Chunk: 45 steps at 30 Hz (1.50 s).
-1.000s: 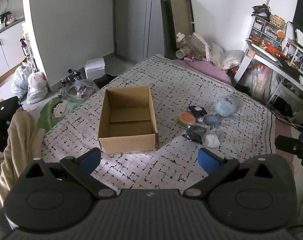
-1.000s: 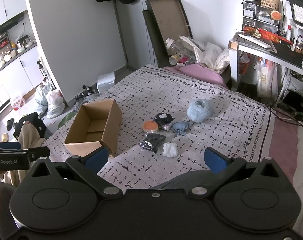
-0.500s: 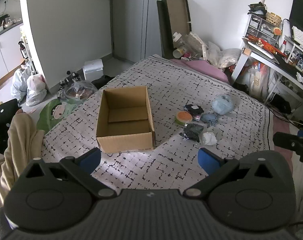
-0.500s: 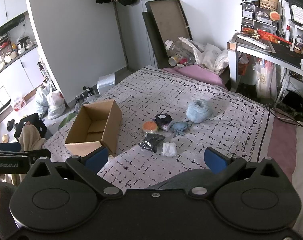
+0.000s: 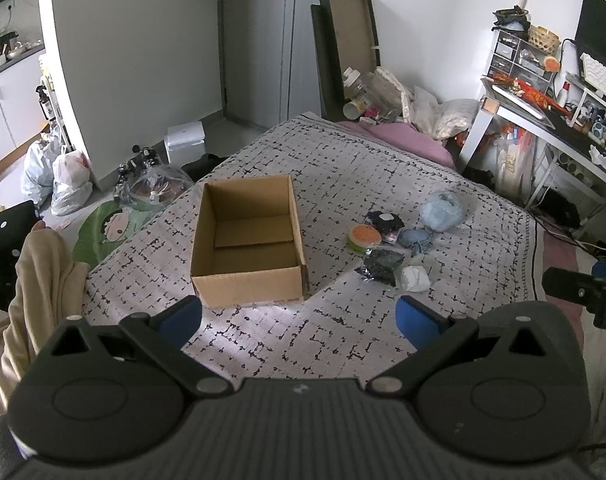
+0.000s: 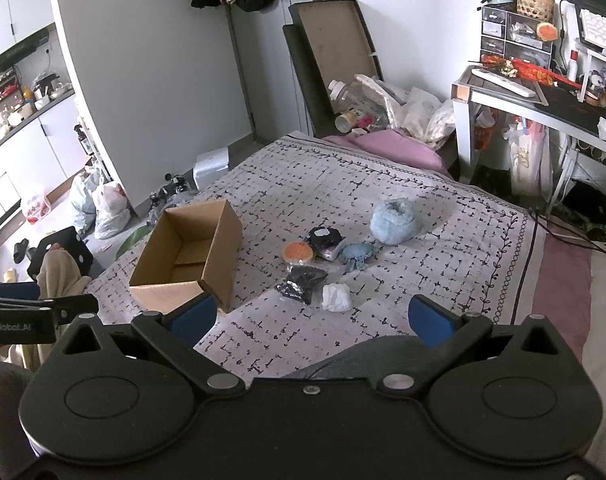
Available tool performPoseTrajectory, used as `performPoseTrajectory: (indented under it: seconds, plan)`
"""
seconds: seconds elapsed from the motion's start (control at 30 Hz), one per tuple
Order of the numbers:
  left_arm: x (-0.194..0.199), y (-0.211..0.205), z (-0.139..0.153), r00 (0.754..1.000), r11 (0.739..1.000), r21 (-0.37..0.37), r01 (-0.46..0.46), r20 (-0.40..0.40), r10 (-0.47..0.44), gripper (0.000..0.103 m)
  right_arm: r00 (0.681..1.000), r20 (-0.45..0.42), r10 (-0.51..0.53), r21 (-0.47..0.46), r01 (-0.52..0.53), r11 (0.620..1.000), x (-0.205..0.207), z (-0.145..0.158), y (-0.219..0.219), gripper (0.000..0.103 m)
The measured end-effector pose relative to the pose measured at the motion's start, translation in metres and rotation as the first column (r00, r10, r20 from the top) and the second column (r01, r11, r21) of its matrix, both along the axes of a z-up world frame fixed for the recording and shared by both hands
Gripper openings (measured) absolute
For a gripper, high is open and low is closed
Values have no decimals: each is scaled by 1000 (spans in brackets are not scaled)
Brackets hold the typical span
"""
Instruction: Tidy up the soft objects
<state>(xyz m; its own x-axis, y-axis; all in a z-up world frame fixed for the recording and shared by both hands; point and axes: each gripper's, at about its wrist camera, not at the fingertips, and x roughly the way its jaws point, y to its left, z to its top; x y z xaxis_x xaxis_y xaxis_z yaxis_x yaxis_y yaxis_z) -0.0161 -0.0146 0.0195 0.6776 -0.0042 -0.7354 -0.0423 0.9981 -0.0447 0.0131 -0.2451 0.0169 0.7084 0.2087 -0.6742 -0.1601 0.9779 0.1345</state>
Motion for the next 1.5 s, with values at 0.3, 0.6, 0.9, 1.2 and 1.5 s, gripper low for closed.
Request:
performPoseTrajectory:
  seconds: [0.3,0.6,0.9,1.2,1.5]
  plan:
    - [-1,0,-1,1000,1000,-9,6,6,-6,102,1000,6,-4,-11,4,1000,-5,-1,1,103]
    - [-1,-2,-6,1000,1000,-7,-2,1,2,102,1000,5,-5,-5,5,1000,-5,-1,0,103]
    - [3,-8,-11,1000,1000,-17,16,3,-16,102,1000,23,1,3,-1,1000,-2,-5,-2,103]
    - [19,-12,-18,1000,999,-30,24,1,-24,102,1000,8,-9,24,9,1000,12,-17,-11,103]
    - [39,-22,-29,999,998,-53,40,-2,-40,102,1000,-19,-20,47,21,999,29,-31,-21,103]
